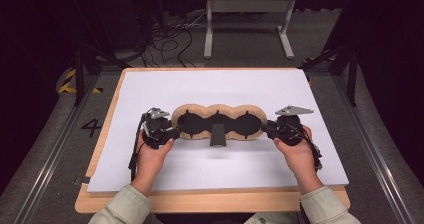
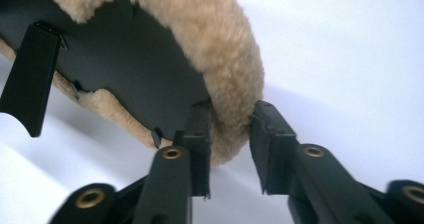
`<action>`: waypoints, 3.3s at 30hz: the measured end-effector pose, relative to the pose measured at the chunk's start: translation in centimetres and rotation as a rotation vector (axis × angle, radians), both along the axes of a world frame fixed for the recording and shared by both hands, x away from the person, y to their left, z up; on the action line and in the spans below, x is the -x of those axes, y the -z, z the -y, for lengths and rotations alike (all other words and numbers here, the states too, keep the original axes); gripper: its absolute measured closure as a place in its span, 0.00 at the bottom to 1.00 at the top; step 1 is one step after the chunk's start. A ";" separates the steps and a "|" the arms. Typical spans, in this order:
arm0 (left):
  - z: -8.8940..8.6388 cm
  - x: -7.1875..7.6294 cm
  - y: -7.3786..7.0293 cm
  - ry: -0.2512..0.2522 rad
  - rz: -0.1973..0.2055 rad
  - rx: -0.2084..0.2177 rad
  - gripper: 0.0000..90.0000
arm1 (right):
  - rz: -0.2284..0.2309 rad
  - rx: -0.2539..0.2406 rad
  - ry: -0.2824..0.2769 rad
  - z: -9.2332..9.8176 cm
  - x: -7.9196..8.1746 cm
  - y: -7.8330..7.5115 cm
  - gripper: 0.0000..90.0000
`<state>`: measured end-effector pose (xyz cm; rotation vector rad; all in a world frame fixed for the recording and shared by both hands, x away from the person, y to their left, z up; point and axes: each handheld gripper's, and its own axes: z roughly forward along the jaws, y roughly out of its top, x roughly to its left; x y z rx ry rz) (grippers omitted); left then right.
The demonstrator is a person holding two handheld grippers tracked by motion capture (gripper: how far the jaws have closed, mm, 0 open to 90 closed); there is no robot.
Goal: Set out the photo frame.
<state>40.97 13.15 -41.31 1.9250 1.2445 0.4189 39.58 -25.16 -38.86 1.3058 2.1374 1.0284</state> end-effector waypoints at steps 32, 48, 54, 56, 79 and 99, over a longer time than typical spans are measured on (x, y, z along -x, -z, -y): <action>-0.3 2.5 1.1 0.102 0.031 -0.112 0.64 | 0.023 0.093 -0.112 0.3 3.1 1.2 0.73; -0.7 3.9 -0.2 0.095 0.020 -0.080 0.72 | 0.030 0.061 -0.143 1.4 2.9 0.4 0.69; -0.7 4.4 -0.5 0.131 0.017 -0.060 0.80 | 0.038 0.068 -0.147 2.3 3.1 -0.2 0.84; -0.5 4.8 -0.8 0.159 0.026 -0.063 0.84 | 0.042 0.074 -0.145 2.5 3.2 -0.3 0.88; 5.1 6.5 -1.4 0.386 0.021 -0.038 1.00 | 0.042 0.113 -0.147 4.0 2.2 0.9 1.00; 12.9 5.1 1.0 0.461 0.075 -0.138 1.00 | 0.032 0.093 -0.123 4.3 2.0 1.6 1.00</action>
